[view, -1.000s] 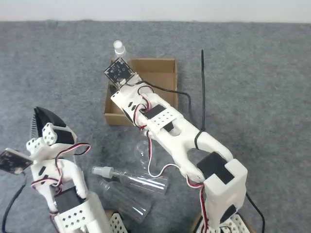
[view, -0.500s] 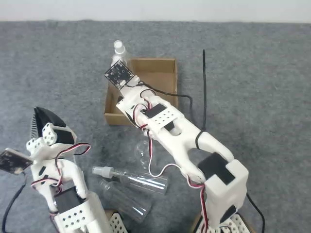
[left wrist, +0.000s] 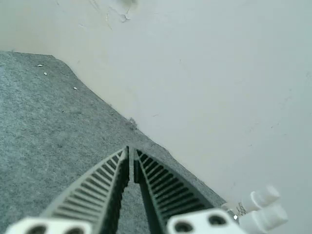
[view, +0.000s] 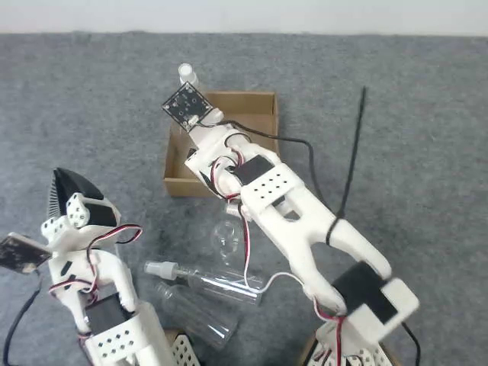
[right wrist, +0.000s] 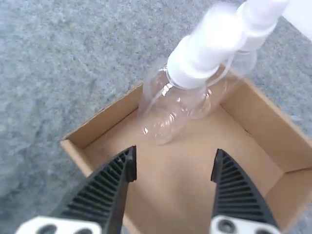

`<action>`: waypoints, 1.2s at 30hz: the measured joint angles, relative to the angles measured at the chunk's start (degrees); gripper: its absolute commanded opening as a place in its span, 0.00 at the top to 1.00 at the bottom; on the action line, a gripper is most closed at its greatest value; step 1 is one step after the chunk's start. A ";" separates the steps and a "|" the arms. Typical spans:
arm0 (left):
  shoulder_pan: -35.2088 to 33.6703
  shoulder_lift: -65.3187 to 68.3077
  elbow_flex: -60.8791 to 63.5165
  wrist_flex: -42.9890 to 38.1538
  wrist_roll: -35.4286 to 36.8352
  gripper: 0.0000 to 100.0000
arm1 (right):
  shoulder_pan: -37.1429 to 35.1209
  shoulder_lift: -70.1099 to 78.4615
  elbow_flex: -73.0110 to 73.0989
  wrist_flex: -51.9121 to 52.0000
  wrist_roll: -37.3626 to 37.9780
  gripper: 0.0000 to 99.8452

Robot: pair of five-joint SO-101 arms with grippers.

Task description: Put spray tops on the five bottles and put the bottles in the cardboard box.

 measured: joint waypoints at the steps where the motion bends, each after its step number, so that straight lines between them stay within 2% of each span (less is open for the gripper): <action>1: 0.00 0.00 0.00 0.00 0.00 0.98 | 0.00 -0.97 0.00 1.05 0.00 0.79; 17: 0.00 0.00 0.00 0.00 0.00 0.98 | 0.00 -15.03 0.00 19.16 0.00 0.79; 25: 0.00 0.00 0.00 0.00 0.00 0.98 | 0.00 -21.80 0.00 24.97 0.00 0.79; 36: 0.00 0.00 0.00 0.00 0.00 0.98 | 0.00 -37.19 0.00 35.69 0.00 0.79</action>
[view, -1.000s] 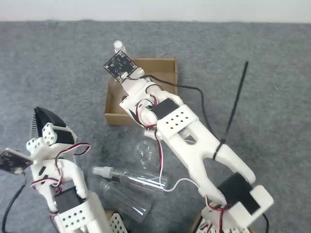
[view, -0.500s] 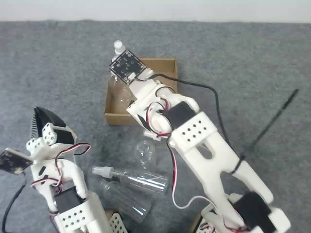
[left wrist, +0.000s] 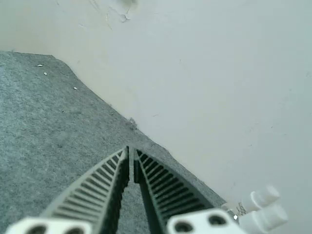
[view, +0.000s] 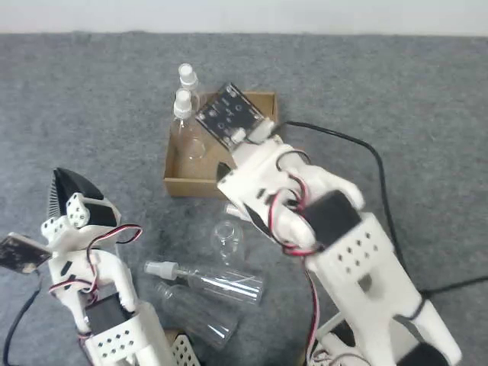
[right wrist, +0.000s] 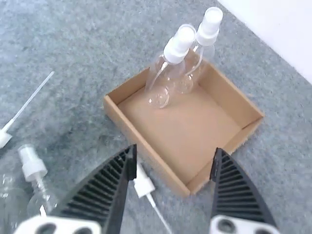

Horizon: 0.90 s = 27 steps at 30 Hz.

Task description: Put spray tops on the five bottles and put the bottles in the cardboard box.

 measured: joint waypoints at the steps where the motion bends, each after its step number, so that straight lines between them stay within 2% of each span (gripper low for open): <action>1: 0.00 0.00 0.00 0.00 0.00 0.98 | 0.00 -0.70 0.00 1.05 0.00 0.79; 7: 0.00 0.00 0.00 0.00 0.00 0.98 | -0.70 -4.84 0.00 8.09 0.00 0.79; 15: 0.00 0.00 0.00 0.00 0.00 0.98 | -9.49 -12.92 0.00 18.11 -0.18 0.79; 19: 0.00 0.00 0.00 0.00 0.00 0.98 | -12.57 -15.03 1.49 19.08 -1.58 0.79; 27: 0.00 0.00 0.00 0.00 0.00 0.98 | -16.18 -19.43 13.63 18.73 -1.85 0.79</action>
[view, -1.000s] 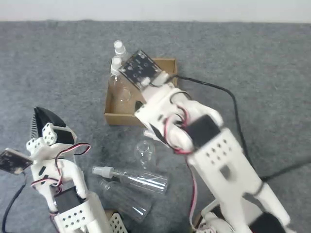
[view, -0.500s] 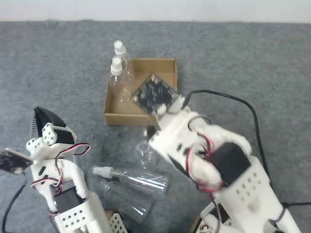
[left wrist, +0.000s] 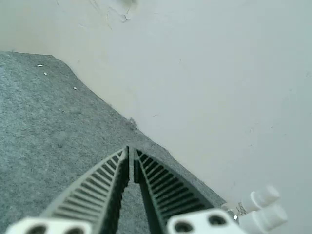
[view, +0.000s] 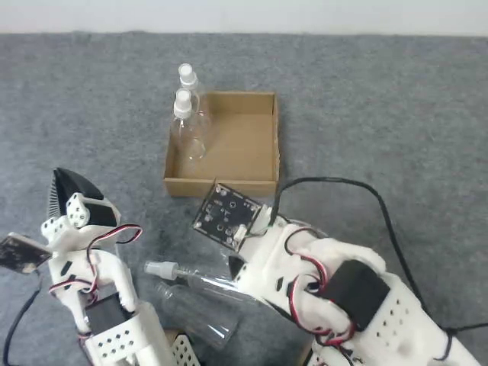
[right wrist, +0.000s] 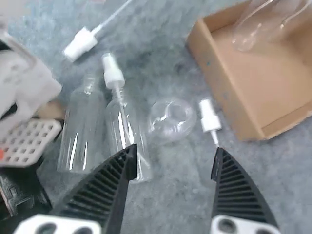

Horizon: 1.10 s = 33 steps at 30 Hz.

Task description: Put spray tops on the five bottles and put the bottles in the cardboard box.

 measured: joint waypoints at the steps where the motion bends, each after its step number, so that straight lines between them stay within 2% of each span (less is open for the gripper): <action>1: 0.00 0.00 0.00 0.00 0.00 0.98 | -0.35 -0.79 1.49 -0.79 0.00 0.79; 13: 0.00 0.00 0.00 0.00 0.00 0.98 | -0.44 -9.14 24.62 -17.23 0.00 0.79; 18: 0.00 0.00 0.00 0.00 -1.67 0.99 | -0.44 -13.01 33.49 -25.05 2.90 0.79; 33: 0.00 0.00 0.00 0.00 -3.25 0.99 | -0.44 -17.67 47.82 -42.73 3.60 0.79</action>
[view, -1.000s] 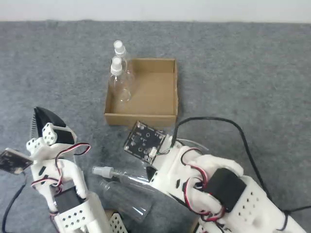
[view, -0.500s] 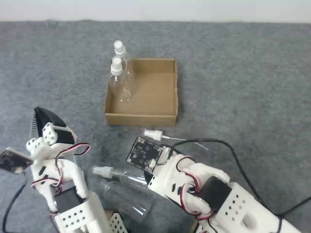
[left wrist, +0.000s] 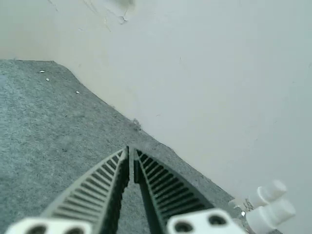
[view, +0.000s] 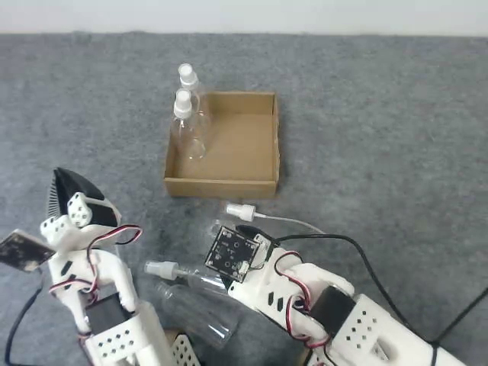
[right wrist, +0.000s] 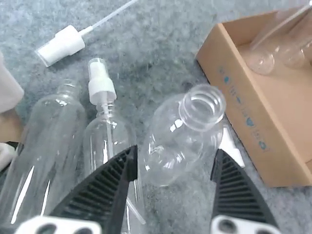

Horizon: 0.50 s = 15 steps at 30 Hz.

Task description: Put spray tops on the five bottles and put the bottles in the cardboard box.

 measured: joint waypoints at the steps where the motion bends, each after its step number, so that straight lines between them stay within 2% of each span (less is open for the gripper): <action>1: 0.00 0.00 0.00 0.00 0.00 0.99 | 0.00 0.00 0.79 -1.23 0.00 0.79; 11: 0.00 0.00 0.00 0.00 0.00 0.99 | 3.08 0.00 2.55 -6.24 -0.26 0.79; 15: 0.00 0.00 0.00 0.00 0.00 0.99 | 3.16 0.00 2.55 -7.12 -2.20 0.74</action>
